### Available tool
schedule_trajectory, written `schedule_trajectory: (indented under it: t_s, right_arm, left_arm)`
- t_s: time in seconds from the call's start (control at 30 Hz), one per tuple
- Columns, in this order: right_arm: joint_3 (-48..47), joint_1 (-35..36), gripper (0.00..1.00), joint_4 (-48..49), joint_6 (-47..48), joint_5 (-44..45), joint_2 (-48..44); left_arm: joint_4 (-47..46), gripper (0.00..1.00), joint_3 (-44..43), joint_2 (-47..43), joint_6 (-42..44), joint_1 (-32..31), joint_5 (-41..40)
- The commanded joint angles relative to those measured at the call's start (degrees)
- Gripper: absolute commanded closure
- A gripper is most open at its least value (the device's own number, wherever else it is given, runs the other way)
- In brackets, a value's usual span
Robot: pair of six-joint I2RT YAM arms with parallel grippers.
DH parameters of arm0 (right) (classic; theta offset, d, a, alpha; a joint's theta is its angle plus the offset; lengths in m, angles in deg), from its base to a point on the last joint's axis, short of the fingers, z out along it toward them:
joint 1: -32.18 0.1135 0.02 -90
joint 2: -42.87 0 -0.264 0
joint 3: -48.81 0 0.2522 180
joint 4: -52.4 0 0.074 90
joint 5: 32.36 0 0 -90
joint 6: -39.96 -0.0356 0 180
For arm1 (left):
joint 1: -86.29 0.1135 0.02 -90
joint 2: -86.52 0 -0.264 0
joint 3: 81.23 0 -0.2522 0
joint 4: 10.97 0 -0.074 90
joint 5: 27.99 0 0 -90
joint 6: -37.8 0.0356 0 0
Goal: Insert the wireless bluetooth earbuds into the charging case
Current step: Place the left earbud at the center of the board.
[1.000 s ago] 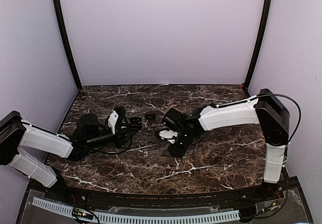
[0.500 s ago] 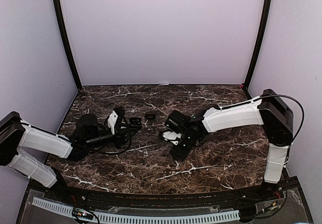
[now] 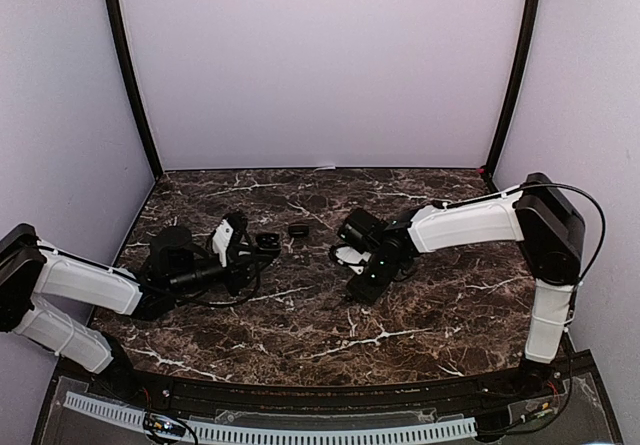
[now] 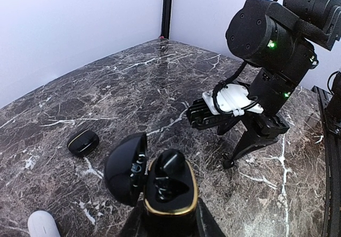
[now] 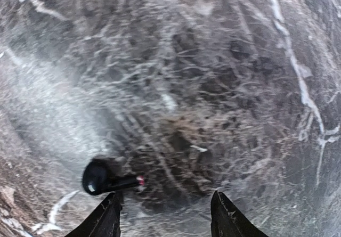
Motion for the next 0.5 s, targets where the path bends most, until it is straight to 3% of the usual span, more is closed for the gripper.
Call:
schedule_trajectory:
  t_s: [0.0, 0.47]
  right_arm:
    - [-1.78, -1.22, 0.43, 0.45, -0.9, 3.67, 1.9]
    - [-5.98, -1.38, 0.44, 1.77, -0.89, 0.36, 5.44]
  left_arm:
    - [-0.4, 0.9, 0.8, -1.63, 0.85, 0.21, -0.7]
    - [-0.03, 0.9, 0.73, -1.8, 1.03, 0.21, -0.83]
